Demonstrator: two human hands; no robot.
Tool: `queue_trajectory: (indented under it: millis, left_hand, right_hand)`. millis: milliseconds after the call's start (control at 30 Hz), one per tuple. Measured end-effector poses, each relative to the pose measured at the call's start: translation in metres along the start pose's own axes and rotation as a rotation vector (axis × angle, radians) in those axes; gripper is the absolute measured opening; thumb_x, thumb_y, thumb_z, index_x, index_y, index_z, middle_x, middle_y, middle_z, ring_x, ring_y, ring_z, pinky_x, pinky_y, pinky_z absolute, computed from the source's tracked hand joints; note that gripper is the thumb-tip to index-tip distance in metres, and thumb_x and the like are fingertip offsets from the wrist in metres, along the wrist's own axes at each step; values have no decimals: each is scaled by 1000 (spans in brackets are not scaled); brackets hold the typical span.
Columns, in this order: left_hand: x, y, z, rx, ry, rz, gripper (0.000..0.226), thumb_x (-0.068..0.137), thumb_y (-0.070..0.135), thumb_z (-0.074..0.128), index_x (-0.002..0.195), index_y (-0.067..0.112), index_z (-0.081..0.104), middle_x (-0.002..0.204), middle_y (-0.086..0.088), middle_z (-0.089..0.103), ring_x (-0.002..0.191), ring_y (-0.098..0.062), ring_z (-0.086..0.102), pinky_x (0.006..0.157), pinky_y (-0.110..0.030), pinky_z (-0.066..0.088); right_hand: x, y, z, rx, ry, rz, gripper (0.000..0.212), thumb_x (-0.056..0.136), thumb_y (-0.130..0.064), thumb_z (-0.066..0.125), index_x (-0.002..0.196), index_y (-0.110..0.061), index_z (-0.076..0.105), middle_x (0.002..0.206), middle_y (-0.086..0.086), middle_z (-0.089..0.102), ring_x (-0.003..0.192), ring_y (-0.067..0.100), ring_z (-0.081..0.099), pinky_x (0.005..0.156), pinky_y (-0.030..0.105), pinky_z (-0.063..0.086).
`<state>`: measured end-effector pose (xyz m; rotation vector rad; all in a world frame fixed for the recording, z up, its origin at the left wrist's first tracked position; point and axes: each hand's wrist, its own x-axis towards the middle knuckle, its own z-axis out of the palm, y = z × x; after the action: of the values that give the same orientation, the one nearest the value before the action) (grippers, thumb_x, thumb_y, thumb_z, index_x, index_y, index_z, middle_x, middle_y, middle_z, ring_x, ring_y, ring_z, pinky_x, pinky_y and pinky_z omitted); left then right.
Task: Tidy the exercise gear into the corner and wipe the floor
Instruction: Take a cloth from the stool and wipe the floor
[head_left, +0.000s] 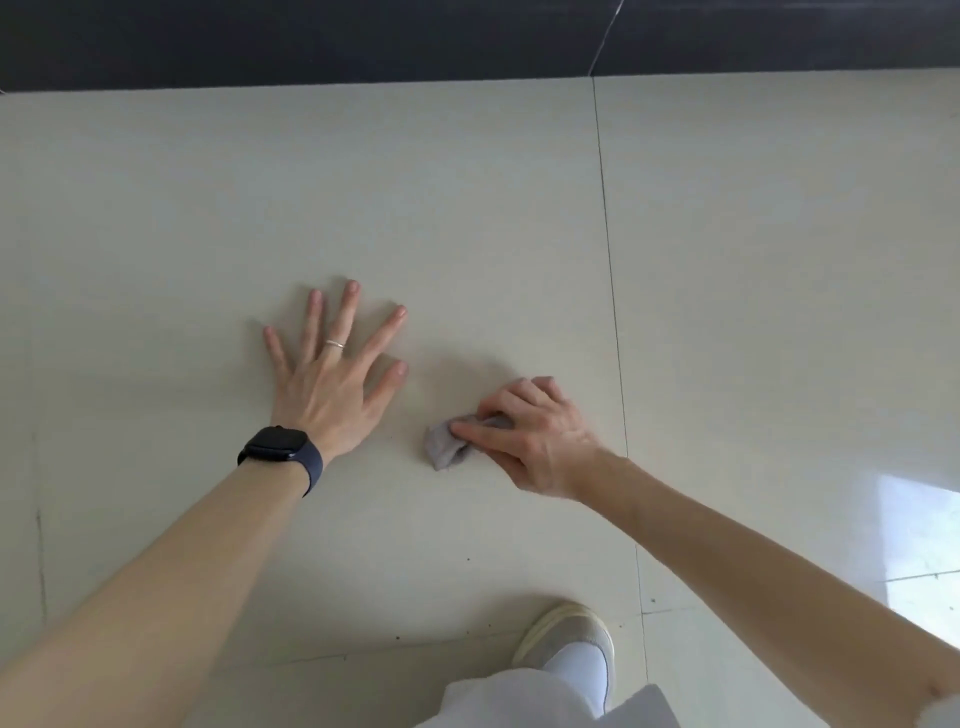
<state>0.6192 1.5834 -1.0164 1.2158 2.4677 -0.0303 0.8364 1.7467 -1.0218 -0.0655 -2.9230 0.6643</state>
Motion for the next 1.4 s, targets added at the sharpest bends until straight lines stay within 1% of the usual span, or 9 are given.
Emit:
queue_trajectory:
  millis: [200, 467, 567, 700, 800, 900, 1100, 1167, 1400]
  left_hand:
    - [5, -24, -10, -20, -84, -144, 72, 85, 84, 18, 147, 61, -12, 161, 9, -29, 150, -26, -22, 114, -70, 2]
    - [5, -23, -3, -42, -28, -132, 73, 85, 82, 17, 148, 59, -13, 161, 8, -31, 149, -25, -26, 113, -70, -2]
    - [6, -24, -4, -48, -64, -137, 73, 83, 84, 13, 144, 61, -20, 157, 11, -39, 147, -23, -33, 114, -68, -7]
    - [6, -24, -8, -49, -112, -148, 73, 81, 84, 8, 140, 61, -28, 152, 11, -46, 144, -23, -38, 115, -67, -7]
    - [7, -23, -10, -56, -133, -153, 73, 80, 85, 6, 138, 61, -30, 151, 11, -47, 143, -22, -40, 115, -67, -7]
    - [8, -23, -12, -66, -135, -157, 73, 78, 86, 4, 137, 62, -31, 151, 12, -47, 142, -22, -40, 115, -67, -8]
    - [8, -27, -9, -81, -117, -137, 73, 79, 86, 6, 140, 62, -28, 151, 12, -47, 143, -22, -40, 115, -67, -8]
    - [8, -28, -6, -89, -102, -132, 73, 80, 85, 8, 141, 62, -26, 152, 12, -46, 143, -21, -40, 114, -67, -8]
    - [9, -29, -3, -122, -73, -129, 73, 79, 86, 7, 140, 63, -25, 154, 12, -43, 145, -22, -37, 113, -68, -9]
  right_hand:
    - [85, 51, -15, -106, 212, 559, 33, 90, -27, 63, 121, -38, 68, 110, 0, 59, 96, 29, 52, 78, 44, 45]
    - [36, 13, -4, -45, -59, -97, 31, 95, -31, 60, 125, -34, 67, 107, 0, 64, 93, 24, 58, 80, 38, 43]
    - [84, 63, -11, -154, 175, 285, 34, 95, -33, 58, 127, -32, 66, 109, 3, 62, 94, 30, 57, 80, 39, 40]
    - [142, 87, -11, -157, 362, 922, 47, 98, -31, 47, 145, -26, 50, 150, 3, 43, 132, 26, 44, 103, 44, 32]
    - [149, 50, 15, -189, 142, 474, 57, 100, -19, 45, 155, -11, 30, 163, 2, 26, 150, 19, 23, 120, 48, 18]
    - [149, 70, 12, -265, 1, 101, 66, 90, -7, 56, 152, -7, 36, 159, 7, 35, 147, 21, 33, 120, 53, 24]
    - [204, 136, -25, -103, 285, 1038, 61, 96, -11, 30, 156, -1, 17, 164, 14, 19, 153, 29, 9, 123, 52, 6]
    - [232, 125, -21, -32, 299, 1129, 61, 102, -21, 27, 157, 0, 10, 166, 14, 10, 154, 27, 3, 123, 54, 4]
    - [222, 80, 11, -253, -87, 218, 59, 103, -20, 37, 157, -10, 19, 164, 5, 22, 152, 20, 18, 122, 54, 10]
